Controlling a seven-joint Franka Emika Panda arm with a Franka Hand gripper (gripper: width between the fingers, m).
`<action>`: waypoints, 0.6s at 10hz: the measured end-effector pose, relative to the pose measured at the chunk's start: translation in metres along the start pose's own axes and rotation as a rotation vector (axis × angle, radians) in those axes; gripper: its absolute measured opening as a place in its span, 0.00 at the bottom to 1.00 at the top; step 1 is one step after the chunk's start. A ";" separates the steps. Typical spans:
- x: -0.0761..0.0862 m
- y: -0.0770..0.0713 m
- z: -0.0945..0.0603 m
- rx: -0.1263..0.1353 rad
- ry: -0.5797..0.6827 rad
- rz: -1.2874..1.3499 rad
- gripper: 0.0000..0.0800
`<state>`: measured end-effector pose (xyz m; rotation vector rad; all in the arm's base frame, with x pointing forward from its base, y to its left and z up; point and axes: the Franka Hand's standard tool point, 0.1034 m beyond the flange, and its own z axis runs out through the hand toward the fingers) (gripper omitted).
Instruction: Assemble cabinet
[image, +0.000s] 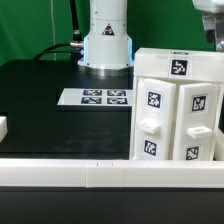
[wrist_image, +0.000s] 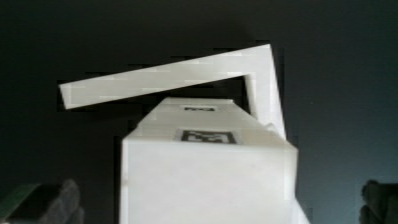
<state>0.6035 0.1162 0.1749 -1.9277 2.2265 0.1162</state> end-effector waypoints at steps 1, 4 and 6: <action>0.000 0.000 0.000 0.000 0.000 -0.009 1.00; 0.000 -0.005 -0.004 -0.049 -0.008 -0.479 1.00; 0.000 -0.009 -0.005 -0.057 -0.020 -0.808 1.00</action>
Offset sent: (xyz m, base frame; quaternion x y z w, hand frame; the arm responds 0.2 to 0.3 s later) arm 0.0146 -0.0064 0.0117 -0.0438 -0.0017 -0.3780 0.9248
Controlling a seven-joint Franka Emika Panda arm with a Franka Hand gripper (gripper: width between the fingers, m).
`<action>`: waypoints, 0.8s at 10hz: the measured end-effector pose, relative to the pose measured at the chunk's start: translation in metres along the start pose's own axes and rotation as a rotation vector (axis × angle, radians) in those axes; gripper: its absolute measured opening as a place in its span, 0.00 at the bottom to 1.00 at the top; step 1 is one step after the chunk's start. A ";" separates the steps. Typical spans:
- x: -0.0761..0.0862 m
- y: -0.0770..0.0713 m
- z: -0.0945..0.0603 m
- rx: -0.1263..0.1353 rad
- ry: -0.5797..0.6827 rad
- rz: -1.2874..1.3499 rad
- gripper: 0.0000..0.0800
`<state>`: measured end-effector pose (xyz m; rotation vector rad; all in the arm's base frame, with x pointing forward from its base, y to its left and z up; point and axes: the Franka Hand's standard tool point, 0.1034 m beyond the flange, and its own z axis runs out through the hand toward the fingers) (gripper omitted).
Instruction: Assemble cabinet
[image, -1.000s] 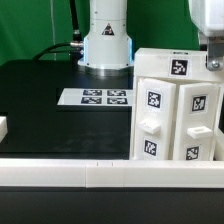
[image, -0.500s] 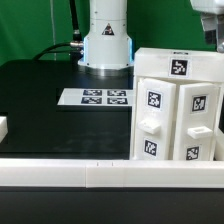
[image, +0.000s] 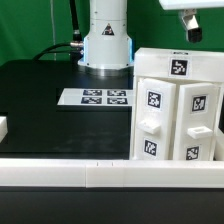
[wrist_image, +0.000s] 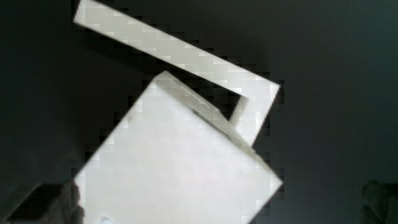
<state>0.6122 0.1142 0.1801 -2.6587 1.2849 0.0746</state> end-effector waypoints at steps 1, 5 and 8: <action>0.000 0.000 0.001 -0.002 -0.001 -0.085 1.00; 0.000 0.003 0.005 -0.034 0.011 -0.488 1.00; 0.002 0.004 0.002 -0.111 0.025 -0.836 1.00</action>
Offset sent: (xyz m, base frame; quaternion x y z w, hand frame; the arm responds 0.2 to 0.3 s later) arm 0.0000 0.0000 0.0000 0.0000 0.0000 -0.1938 0.9810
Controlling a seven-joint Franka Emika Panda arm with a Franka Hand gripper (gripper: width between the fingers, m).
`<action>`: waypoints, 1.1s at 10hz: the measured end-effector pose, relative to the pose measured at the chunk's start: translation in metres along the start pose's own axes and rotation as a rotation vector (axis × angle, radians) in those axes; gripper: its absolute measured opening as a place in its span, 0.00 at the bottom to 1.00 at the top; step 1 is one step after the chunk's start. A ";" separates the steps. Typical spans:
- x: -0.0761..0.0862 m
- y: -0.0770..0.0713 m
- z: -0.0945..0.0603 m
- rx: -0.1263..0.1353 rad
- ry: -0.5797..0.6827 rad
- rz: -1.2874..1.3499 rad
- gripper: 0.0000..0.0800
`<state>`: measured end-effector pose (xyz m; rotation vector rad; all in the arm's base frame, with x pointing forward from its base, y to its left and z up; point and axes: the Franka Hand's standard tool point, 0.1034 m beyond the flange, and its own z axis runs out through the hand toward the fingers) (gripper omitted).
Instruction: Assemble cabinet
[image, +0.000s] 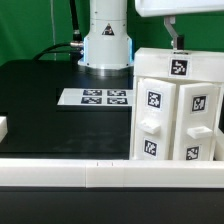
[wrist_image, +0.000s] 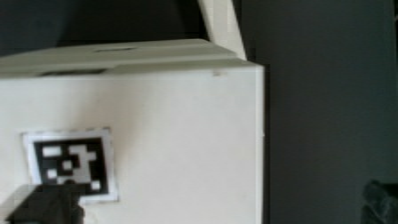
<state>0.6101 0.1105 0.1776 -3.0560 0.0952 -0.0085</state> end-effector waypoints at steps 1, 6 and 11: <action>0.000 0.000 0.000 -0.011 0.001 -0.112 1.00; 0.001 0.003 0.000 -0.016 -0.002 -0.474 1.00; -0.003 0.002 0.002 -0.038 -0.026 -0.854 1.00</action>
Offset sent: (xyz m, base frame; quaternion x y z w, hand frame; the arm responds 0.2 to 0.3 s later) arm 0.0000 0.0000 0.0000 0.0000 0.0000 -0.1938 0.9810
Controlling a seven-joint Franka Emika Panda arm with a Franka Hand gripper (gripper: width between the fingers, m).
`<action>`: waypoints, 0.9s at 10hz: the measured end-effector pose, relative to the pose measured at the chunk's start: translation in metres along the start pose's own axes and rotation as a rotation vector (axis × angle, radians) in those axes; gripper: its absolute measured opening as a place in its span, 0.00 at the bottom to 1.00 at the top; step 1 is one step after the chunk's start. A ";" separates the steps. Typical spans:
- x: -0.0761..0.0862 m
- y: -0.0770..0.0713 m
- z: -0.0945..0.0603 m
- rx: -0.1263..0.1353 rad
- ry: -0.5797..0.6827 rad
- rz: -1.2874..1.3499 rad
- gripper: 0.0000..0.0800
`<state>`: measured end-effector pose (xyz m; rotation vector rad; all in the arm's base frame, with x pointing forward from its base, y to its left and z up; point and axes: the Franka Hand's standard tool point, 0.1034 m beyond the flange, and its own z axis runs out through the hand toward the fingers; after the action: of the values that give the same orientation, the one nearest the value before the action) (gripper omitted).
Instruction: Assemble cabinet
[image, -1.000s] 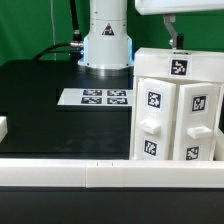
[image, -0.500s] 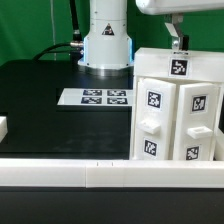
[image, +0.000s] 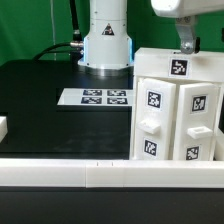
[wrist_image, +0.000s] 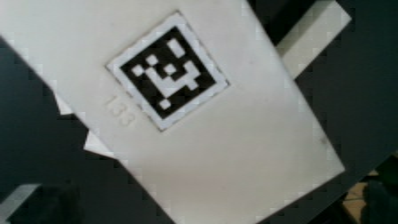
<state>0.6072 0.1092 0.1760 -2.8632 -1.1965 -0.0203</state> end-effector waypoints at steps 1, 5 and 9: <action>-0.002 0.000 0.001 -0.006 -0.009 -0.102 1.00; -0.008 0.003 0.004 -0.001 -0.018 -0.400 1.00; -0.014 0.001 0.011 0.000 -0.038 -0.412 1.00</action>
Offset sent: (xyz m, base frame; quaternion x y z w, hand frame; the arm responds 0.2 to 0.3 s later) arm -0.0053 0.0003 -0.0053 0.0063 0.0032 -0.2510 0.9680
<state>0.5977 0.0987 0.1643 -2.5719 -1.7679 0.0218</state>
